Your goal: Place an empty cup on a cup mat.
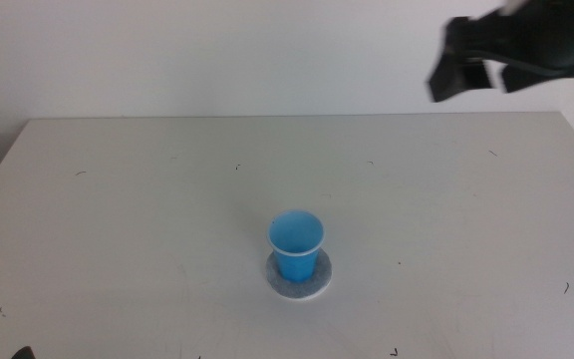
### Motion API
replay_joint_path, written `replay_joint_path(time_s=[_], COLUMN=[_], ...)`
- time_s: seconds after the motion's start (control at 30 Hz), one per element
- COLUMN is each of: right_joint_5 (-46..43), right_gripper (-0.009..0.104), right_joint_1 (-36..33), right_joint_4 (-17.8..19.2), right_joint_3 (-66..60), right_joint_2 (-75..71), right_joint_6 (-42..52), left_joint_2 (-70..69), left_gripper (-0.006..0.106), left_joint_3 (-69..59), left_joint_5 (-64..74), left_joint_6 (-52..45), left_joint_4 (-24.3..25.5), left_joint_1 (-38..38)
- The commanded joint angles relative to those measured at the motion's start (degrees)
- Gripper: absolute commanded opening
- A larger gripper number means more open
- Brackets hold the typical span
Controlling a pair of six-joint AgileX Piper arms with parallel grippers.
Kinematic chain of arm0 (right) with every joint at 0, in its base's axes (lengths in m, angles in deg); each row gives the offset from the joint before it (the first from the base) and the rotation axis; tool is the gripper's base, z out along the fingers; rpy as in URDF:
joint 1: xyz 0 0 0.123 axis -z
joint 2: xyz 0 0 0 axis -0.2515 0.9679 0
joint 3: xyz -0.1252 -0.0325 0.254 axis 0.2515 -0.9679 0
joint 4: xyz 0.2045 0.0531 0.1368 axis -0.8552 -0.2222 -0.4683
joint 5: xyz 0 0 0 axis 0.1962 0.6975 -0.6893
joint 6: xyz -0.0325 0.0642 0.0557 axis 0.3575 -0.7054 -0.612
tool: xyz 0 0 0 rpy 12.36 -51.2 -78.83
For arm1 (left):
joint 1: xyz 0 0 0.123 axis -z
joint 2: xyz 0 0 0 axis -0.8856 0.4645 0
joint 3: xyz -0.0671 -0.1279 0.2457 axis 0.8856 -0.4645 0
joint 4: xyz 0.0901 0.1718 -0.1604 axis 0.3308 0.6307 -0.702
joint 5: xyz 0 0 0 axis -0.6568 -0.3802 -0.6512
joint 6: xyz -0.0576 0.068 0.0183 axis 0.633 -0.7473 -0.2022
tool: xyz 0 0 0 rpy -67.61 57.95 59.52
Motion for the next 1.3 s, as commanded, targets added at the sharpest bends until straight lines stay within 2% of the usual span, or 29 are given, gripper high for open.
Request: replay_joint_path(time_s=[0.0,0.27,0.53,0.83,1.03,1.27], right_joint_5=[-4.42,-11.2,-16.78,-33.47,-43.44,-45.65], right_gripper=[0.073,0.073,0.073,0.073,0.081,0.088], right_joint_1=[3.57,12.6,13.13,13.13,13.13,13.13], right_joint_4=[0.77,1.4,-0.08,2.94,7.55,11.17], right_joint_3=[-3.92,-23.86,-42.1,-61.01,-70.79,-74.38], right_joint_2=[-7.86,-25.43,-39.0,-56.2,-68.01,-74.49], right_joint_6=[0.2,-2.31,-2.1,1.49,2.13,1.82], left_joint_2=[-0.18,-0.18,-0.18,-0.18,-0.18,-0.18], left_gripper=[0.105,0.105,0.105,0.105,0.105,0.105], left_joint_3=[0.34,0.34,0.34,0.34,0.34,0.34], left_joint_5=[-3.84,-3.84,-3.84,-3.84,-3.84,-3.84], left_joint_6=[0.62,0.62,0.62,0.62,0.62,0.62], left_joint_4=[0.02,0.02,0.02,0.02,0.02,0.02], left_joint_1=[-0.06,-0.06,-0.06,-0.06,-0.06,-0.06])
